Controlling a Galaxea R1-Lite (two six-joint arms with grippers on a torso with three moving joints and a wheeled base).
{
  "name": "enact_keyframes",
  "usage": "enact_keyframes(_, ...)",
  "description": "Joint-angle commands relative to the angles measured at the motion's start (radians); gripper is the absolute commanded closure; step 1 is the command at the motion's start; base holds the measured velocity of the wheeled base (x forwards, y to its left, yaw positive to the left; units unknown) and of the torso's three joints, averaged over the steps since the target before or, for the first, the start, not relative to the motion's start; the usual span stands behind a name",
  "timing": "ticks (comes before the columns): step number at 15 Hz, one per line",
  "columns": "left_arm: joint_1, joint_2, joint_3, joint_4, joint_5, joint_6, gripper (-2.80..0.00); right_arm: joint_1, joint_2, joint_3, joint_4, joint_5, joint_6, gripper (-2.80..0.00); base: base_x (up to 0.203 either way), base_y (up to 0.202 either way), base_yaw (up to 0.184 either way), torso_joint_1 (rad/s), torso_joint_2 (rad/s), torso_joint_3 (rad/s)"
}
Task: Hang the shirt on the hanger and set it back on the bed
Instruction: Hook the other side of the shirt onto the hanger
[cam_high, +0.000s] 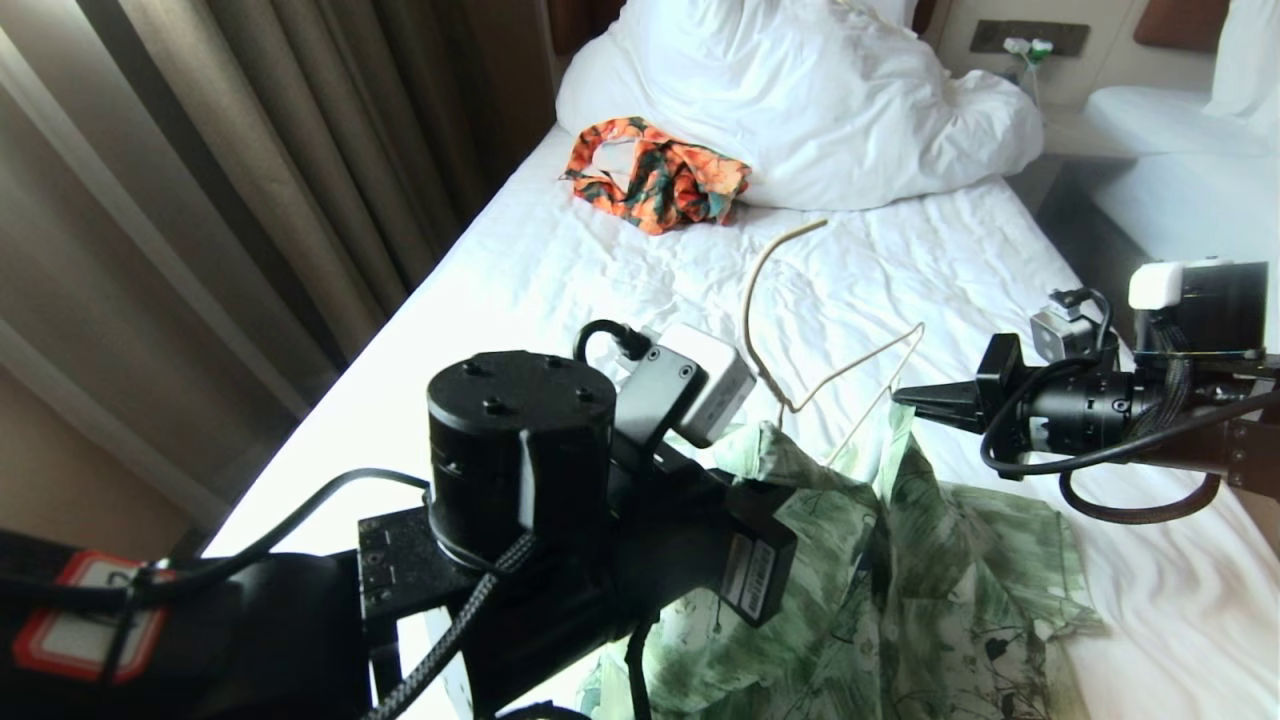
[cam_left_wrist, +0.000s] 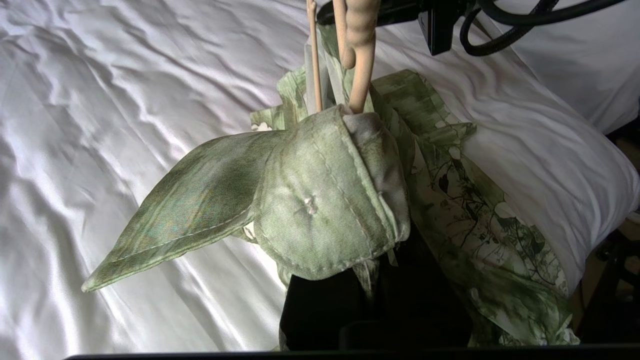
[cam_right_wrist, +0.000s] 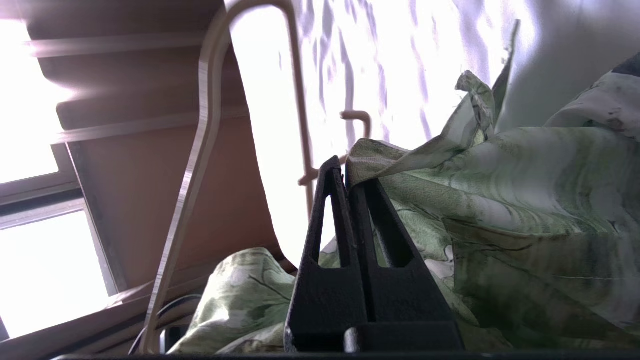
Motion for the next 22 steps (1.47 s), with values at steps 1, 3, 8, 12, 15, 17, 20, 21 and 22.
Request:
enact_keyframes(1, -0.028, 0.01, 0.022, -0.004, 0.026, 0.0, 0.0, -0.002, -0.025, -0.002, -0.003, 0.004, 0.005, 0.0, 0.0, 0.0, 0.0, 0.0, 0.0, 0.0)
enact_keyframes(3, -0.055, 0.011, 0.046, -0.003, 0.054, 0.0, 0.0, -0.003, -0.048, -0.004, -0.003, 0.002, 0.004, 0.0, 0.0, 0.0, 0.0, 0.0, 0.0, 0.0)
enact_keyframes(8, -0.127, 0.008, 0.09, -0.002, 0.111, -0.016, 0.0, 0.001, -0.092, -0.013, -0.002, 0.002, -0.004, 0.0, 0.0, 0.0, 0.0, 0.0, 0.0, 0.0)
enact_keyframes(12, -0.155, -0.041, 0.107, 0.025, 0.176, -0.034, 0.0, 0.0, -0.102, -0.015, -0.002, 0.002, -0.024, 0.0, 0.0, 0.0, 0.0, 0.0, 0.0, 0.0)
enact_keyframes(15, -0.227, -0.072, 0.118, 0.095, 0.177, -0.077, 0.0, 0.0, -0.103, -0.028, -0.002, 0.002, -0.034, 0.0, 0.0, 0.0, 0.0, 0.0, 0.0, 0.0)
enact_keyframes(17, -0.239, -0.065, 0.113, 0.099, 0.177, -0.086, 0.0, 0.005, -0.113, -0.031, -0.002, 0.002, -0.047, 0.0, 0.0, 0.0, 0.0, 0.0, 0.0, 0.0)
enact_keyframes(20, -0.241, -0.059, 0.081, 0.109, 0.173, -0.086, 0.0, 0.044, -0.149, -0.031, 0.005, 0.006, -0.115, 0.0, 0.0, 0.0, 0.0, 0.0, 0.0, 0.0)
enact_keyframes(21, -0.241, -0.052, 0.061, 0.126, 0.17, -0.086, 0.0, 0.06, -0.166, -0.03, 0.007, 0.01, -0.151, 0.0, 0.0, 0.0, 0.0, 0.0, 0.0, 0.0)
enact_keyframes(22, -0.241, -0.041, 0.037, 0.149, 0.166, -0.086, 0.0, 0.073, -0.183, -0.031, 0.014, 0.013, -0.182, 0.0, 0.0, 0.0, 0.0, 0.0, 0.0, 0.0)
